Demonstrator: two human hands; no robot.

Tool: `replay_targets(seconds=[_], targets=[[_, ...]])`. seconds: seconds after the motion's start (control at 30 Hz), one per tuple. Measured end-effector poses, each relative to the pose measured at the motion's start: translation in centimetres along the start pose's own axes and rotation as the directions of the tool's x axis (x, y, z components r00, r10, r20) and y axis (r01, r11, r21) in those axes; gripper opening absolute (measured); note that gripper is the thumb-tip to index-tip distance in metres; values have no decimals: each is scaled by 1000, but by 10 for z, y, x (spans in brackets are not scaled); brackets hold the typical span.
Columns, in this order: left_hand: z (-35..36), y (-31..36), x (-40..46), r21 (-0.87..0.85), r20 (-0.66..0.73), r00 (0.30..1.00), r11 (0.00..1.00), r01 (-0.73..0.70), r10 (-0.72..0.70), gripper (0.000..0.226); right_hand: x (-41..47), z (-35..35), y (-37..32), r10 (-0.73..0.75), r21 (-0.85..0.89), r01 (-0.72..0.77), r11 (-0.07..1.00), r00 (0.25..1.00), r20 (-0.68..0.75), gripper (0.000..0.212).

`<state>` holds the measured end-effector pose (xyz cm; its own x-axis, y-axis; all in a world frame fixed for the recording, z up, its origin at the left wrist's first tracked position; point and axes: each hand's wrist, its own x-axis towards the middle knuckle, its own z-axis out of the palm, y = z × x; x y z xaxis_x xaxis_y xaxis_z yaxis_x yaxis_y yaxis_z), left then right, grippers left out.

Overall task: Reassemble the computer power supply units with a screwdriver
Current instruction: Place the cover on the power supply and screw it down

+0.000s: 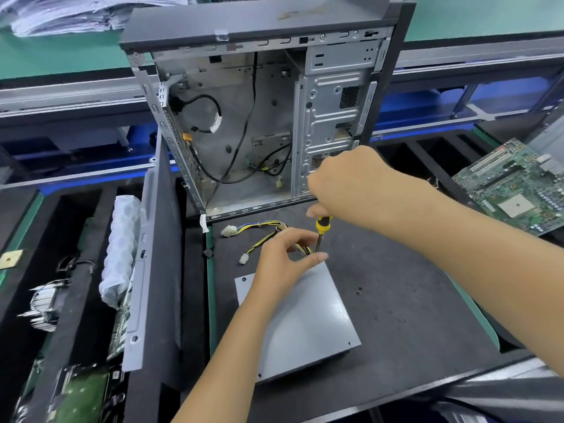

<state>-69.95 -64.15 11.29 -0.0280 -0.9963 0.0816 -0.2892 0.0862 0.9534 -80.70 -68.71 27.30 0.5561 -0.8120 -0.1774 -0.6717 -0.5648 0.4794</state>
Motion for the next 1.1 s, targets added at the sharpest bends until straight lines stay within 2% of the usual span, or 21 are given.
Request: replay_targets(seconds=[0.1,0.17,0.27,0.4,0.5,0.67,0.77,0.83,0.87,0.97,1.1], targets=[[6,0,3,-42,-51,999,999,-16,14,14,3,1,-3,-4,-1,4,1000,1000,3,37],[7,-3,3,-33,-76,996,999,-40,37,16,3,2,0,-38,73,35,997,999,34,36],[5,-8,3,0,-97,990,995,-102,101,13,2,2,5,-125,192,119,974,992,18,18],[5,-11,4,33,-88,987,991,-133,136,10,4,0,3,-98,147,106,983,993,-59,15],[5,-12,5,17,-75,988,991,-132,132,11,5,0,4,-62,129,66,989,998,-32,13],[9,-13,7,-43,-78,993,995,-89,86,12,2,5,8,-42,146,40,988,999,13,28],[7,-10,6,-121,-54,999,993,-2,-5,17,0,6,12,-23,201,16,980,999,33,37],[4,-11,5,-74,-49,999,997,18,-22,20,-3,7,15,-10,235,-5,972,998,61,32],[3,-13,4,6,-49,999,1000,10,-10,17,-5,8,16,-2,244,-16,970,997,73,30],[2,-15,0,213,-21,1000,977,22,-18,9,-9,8,17,14,249,-39,968,995,102,42],[0,-13,0,169,30,994,981,97,-103,12,-7,7,10,6,182,-15,983,999,52,44]])
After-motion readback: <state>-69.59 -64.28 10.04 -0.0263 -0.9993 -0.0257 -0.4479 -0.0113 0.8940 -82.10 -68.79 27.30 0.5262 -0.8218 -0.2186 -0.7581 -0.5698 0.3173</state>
